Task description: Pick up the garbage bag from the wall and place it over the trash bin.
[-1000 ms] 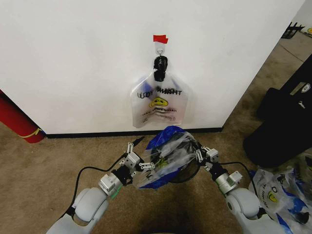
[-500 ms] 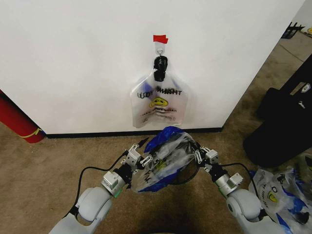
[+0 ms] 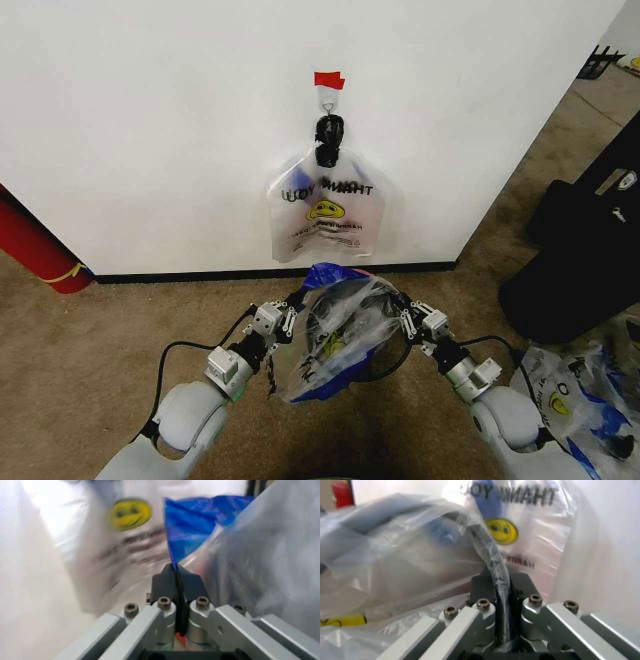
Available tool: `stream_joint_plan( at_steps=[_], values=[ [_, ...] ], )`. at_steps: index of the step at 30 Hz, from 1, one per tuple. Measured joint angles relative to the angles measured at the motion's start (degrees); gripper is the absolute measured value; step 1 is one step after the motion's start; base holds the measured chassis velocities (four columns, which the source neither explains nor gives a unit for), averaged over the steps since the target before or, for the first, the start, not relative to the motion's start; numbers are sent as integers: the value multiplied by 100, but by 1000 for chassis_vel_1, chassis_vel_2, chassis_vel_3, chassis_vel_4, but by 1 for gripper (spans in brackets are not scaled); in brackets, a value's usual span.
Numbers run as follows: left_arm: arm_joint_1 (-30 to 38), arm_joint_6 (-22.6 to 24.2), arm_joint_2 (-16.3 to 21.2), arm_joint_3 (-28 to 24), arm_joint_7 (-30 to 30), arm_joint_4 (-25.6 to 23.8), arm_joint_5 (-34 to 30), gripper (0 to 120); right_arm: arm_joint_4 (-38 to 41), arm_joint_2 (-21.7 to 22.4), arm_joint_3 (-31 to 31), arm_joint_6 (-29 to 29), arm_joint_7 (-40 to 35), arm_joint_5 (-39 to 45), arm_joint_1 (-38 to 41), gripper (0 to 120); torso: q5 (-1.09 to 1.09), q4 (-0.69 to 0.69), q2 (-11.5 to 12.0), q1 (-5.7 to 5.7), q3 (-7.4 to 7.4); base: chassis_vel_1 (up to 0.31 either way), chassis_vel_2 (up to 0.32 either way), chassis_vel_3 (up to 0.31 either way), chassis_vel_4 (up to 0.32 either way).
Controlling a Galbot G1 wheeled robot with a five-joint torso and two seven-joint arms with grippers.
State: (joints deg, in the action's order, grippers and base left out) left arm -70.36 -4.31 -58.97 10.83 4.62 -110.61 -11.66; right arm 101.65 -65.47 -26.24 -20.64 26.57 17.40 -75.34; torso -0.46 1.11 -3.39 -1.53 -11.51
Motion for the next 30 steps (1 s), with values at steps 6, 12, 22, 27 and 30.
stream_joint_plan(
  at_steps=[6, 12, 22, 27, 30],
  values=[
    [202, -23, -23, -12, -69, 262, -6, 0, -50, 9, -18, -11, 446, 558, -2, 1, 0, -1, 0, 0, 0, 0, 0, 0, 0],
    [639, -204, -120, -121, 229, 656, -259, 0, -75, -19, 106, 148, 747, 1389, -25, 1, 0, 1, 0, 0, 0, 0, 0, 0, 0],
    [957, -430, -19, -23, 913, 821, -1161, 21, -118, -168, 286, 427, 575, 2205, -140, 1, 0, 0, 0, 0, 0, 0, 0, 0, 0],
    [712, -256, 197, 353, 1458, 612, -2222, 43, -147, -198, 375, 796, -73, 2648, -176, 1, -1, -1, 0, 0, 1, 0, 0, 0, 0],
    [666, -60, 271, 462, 1641, 553, -2528, 48, -167, -201, 381, 946, -363, 2868, -167, 1, 0, -1, 0, 0, 1, 0, 0, 0, 0]
  ],
)
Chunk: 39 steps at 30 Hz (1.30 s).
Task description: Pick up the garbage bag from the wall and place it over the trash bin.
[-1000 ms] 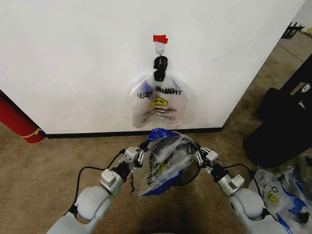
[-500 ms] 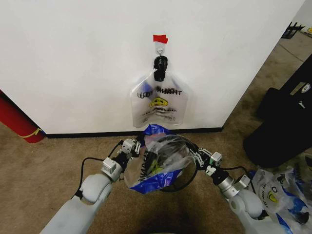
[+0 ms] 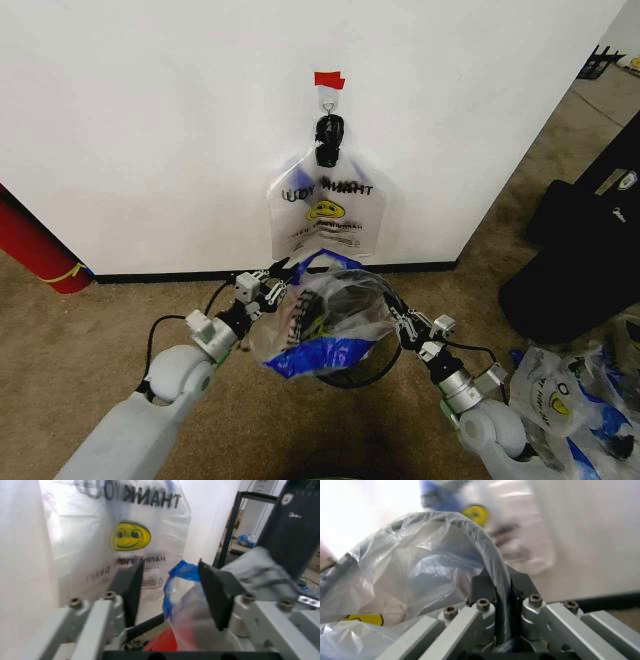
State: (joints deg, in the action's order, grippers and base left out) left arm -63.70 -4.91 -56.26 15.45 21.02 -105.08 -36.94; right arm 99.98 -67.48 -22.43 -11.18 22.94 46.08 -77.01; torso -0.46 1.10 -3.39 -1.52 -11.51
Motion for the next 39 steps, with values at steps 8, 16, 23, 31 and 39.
stream_joint_plan(
  at_steps=[8, 16, 23, 31, 39],
  values=[
    [-573, -92, 116, 133, 392, -1110, 774, 83, -150, -10, -28, 27, -532, -154, 202, 1, 2, 0, 0, 0, 0, 0, 0, 0, 0],
    [-985, -569, 38, -118, 928, -1169, 2586, 95, 42, 18, -67, -213, -614, -538, 160, 1, 1, 0, 0, 0, 0, 0, 0, 0, 0],
    [-977, -629, -103, -238, 682, -936, 3018, 80, 244, 34, -51, -385, -610, -838, 59, 1, 0, 1, 0, 0, -1, 0, 0, 0, 0],
    [-972, -551, -116, -216, 510, -895, 3119, 55, 292, 34, 7, -475, -563, -1112, 74, 1, 0, 1, 0, 0, -1, 0, 0, 0, 0],
    [-986, -450, -111, -146, 608, -857, 3331, 17, 410, 55, 43, -476, -553, -1150, 134, 1, 0, 0, 0, 0, -1, 0, 0, 0, 0]
  ],
)
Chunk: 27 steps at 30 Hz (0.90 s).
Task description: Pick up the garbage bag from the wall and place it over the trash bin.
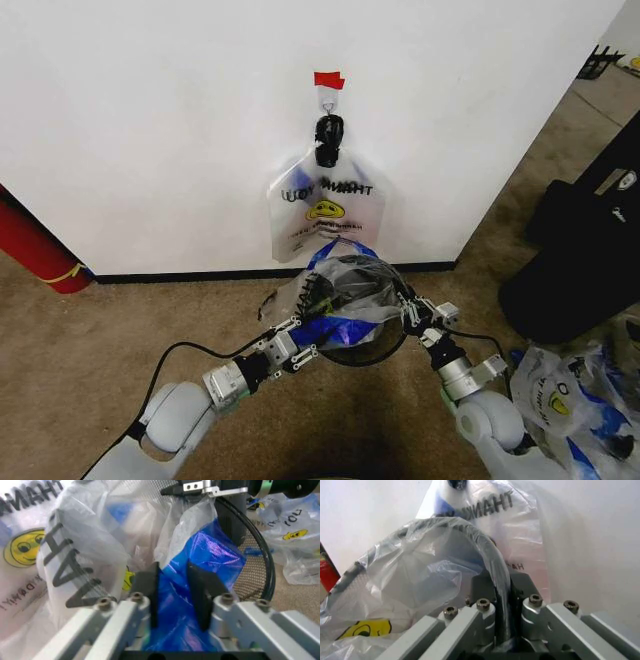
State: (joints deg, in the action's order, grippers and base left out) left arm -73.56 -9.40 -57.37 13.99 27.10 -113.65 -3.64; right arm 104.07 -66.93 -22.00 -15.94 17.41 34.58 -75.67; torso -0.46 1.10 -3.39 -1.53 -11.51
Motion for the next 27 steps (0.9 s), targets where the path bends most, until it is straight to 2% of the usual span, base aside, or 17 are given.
stream_joint_plan(
  at_steps=[6, 13, 18, 23, 27],
  values=[
    [3, -1, -21, -9, 1, -39, -35, 0, -22, 11, -36, 0, -18, 3, 9, 1, 0, 0, 0, 0, 0, 0, 0, 0, 0],
    [-30, -14, 32, 17, 133, -105, -92, 0, -71, -14, -33, 6, -198, 76, 32, 1, 0, 0, 0, 0, 0, 0, 0, 0, 0],
    [-107, -107, 45, 89, 512, -124, -174, 0, -59, -52, 4, 68, -412, 197, 59, 1, 0, 0, 0, 0, 0, 0, 0, 0, 0],
    [-264, -245, 49, 151, 1071, -55, -44, 0, 169, -69, 59, 293, -761, 778, 43, 1, 0, 0, 0, 0, 0, 0, 0, 0, 0],
    [-286, -296, -13, 133, 1175, 66, 91, 0, 399, -66, 86, 450, -940, 1240, -9, 1, 0, 0, 0, 0, 0, 0, 0, 0, 0]
  ],
)
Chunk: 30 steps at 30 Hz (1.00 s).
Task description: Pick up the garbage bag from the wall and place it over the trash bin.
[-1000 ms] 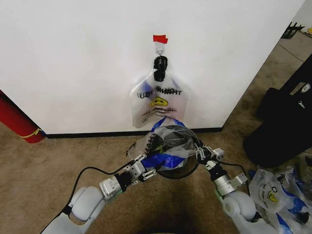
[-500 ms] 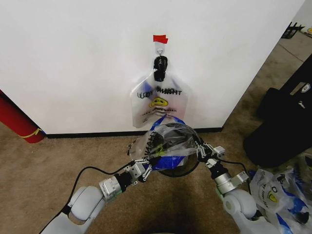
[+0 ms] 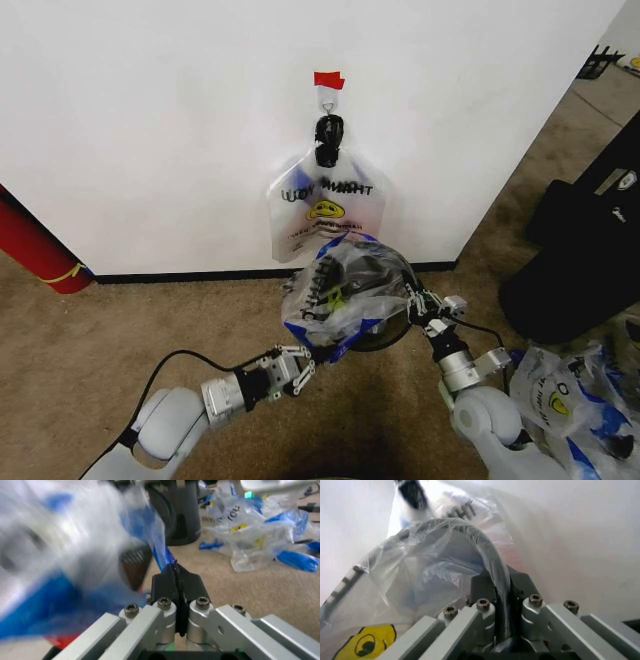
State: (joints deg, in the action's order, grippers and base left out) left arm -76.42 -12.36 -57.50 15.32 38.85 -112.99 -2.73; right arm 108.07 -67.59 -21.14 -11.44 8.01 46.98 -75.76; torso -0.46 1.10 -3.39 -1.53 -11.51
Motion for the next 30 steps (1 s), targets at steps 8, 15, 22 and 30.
stream_joint_plan(
  at_steps=[8, 15, 22, 30],
  values=[
    [-8, -69, -109, -114, 449, 174, 144, 0, 367, 8, 89, 167, -181, 665, -136, 1, 0, 0, 0, 0, 0, 0, 0, 0, 0],
    [112, -136, -195, -172, 638, 442, 191, 0, 539, -44, 308, 205, -360, 971, -249, 1, 0, 0, 0, 0, 0, 0, 0, 0, 0],
    [378, -168, -339, -123, 101, 1150, 749, 0, 898, -103, 521, 528, -887, 1298, -338, 1, 0, 0, 0, 0, 0, 0, 0, 0, 0],
    [517, -47, -319, -52, -679, 1563, 899, 0, 1042, -127, 567, 819, -1250, 1371, -322, 1, -1, 1, 0, 0, 0, 0, 0, 0, 0]
  ],
)
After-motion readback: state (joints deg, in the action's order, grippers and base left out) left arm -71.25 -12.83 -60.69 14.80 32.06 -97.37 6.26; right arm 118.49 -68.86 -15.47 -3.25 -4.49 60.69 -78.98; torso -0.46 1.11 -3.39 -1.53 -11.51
